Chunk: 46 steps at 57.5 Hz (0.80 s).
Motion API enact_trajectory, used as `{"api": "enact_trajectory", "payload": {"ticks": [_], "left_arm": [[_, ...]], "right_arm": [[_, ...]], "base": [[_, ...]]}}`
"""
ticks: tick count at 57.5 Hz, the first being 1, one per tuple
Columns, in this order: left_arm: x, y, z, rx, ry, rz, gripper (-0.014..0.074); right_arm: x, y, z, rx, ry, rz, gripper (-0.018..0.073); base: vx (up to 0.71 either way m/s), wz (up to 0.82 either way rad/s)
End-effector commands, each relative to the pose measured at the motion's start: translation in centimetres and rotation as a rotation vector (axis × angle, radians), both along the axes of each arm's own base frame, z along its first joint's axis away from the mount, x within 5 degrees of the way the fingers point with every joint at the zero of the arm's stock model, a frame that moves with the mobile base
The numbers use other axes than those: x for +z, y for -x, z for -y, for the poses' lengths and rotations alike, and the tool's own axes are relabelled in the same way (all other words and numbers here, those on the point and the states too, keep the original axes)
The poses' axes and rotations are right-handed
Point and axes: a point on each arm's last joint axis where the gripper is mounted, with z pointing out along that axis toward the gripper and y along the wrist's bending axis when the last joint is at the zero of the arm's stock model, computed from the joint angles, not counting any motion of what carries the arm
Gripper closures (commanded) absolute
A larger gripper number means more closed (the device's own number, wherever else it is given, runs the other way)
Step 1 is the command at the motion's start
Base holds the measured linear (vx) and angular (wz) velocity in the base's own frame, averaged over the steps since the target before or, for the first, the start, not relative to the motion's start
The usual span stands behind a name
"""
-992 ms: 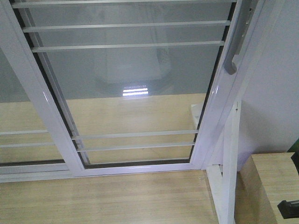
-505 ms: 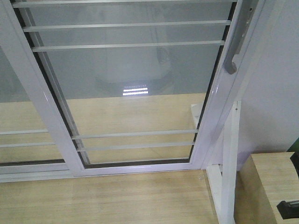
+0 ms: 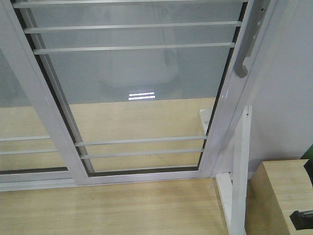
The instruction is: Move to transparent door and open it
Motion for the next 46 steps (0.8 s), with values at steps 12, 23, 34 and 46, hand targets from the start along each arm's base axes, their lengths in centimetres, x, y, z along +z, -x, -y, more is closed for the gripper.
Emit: {"api": "enact_trajectory", "payload": {"ticks": [12, 23, 34, 46], "left_arm": [[-0.1, -0.1, 0.0, -0.004, 0.008, 0.067, 0.0593], [0.4, -0.1, 0.0, -0.004, 0.005, 0.127, 0.0593], [2.8, 0.2, 0.1, -0.008, -0.014, 0.358, 0.0593], [6.3, 0.3, 0.0, -0.005, 0.087, 0.38, 0.0593]], "right_arm": [[0.1, -0.2, 0.0, -0.001, -0.003, 0.042, 0.0562], [0.5, -0.2, 0.0, -0.002, -0.006, 0.076, 0.0562], [2.2, 0.0, 0.0, -0.008, 0.009, 0.253, 0.0562], [6.5, -0.5, 0.0, -0.01, 0.054, 0.26, 0.0562]], "base": [[0.0, 0.0], [0.0, 0.0], [0.0, 0.0], [0.0, 0.0]]}}
